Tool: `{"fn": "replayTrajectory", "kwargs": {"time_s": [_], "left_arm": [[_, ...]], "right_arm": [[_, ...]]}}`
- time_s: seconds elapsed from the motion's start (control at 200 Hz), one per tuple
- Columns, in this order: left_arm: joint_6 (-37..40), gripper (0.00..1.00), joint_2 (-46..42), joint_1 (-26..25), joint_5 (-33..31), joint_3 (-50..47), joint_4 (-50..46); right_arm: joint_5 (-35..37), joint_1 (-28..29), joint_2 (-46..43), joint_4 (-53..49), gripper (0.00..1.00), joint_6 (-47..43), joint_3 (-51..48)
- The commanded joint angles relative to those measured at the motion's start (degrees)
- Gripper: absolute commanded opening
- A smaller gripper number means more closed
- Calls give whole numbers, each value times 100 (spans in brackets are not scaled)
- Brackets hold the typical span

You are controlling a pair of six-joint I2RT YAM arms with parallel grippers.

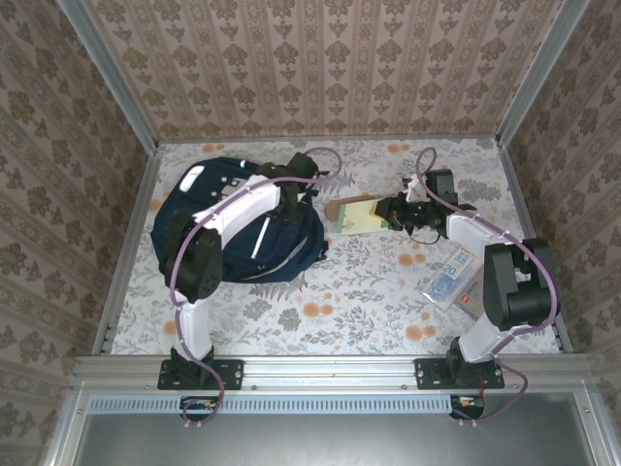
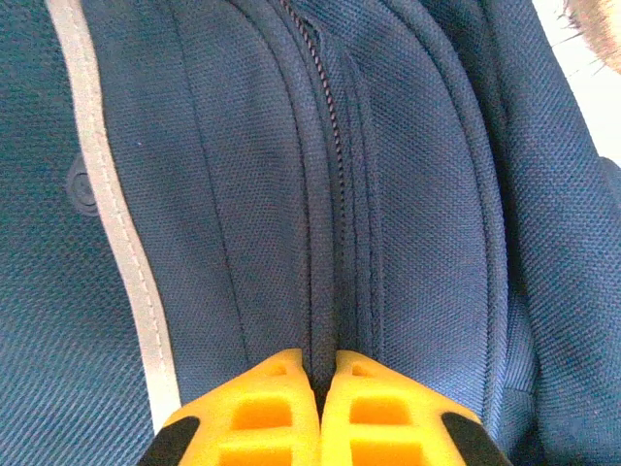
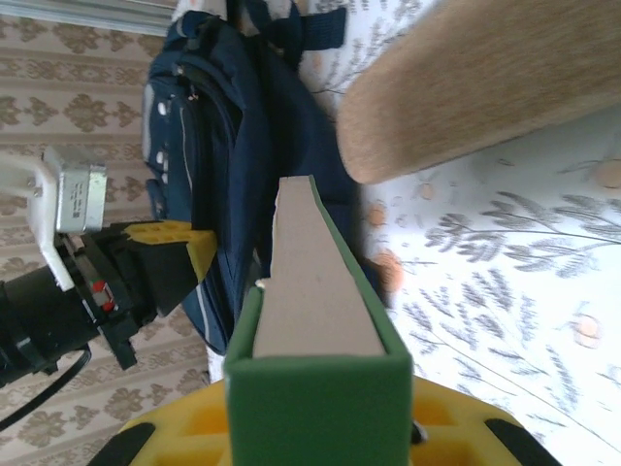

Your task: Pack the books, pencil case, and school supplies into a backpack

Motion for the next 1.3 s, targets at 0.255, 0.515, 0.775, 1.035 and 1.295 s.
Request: {"fn": "replayTrajectory", "kwargs": {"time_s": [0.255, 0.515, 0.775, 1.035, 1.295], "left_arm": [[-116, 0, -1252, 716, 1115, 1000, -492], [-740, 0, -1776, 1555, 2375, 815, 92], [-942, 0, -1892, 1798, 2845, 835, 152], [-1059, 0, -1878, 1811, 3015, 782, 293], [-1052, 0, -2062, 1947, 3010, 574, 354]], "right_arm": [[146, 1446, 909, 2646, 0, 2049, 751], [905, 2098, 2150, 3472, 0, 3012, 1780], [1636, 2656, 3337, 3375, 0, 3584, 3199], [2136, 3113, 4646, 2126, 2, 3605, 5153], [2198, 3259, 4586, 601, 46, 2827, 5707]]}}
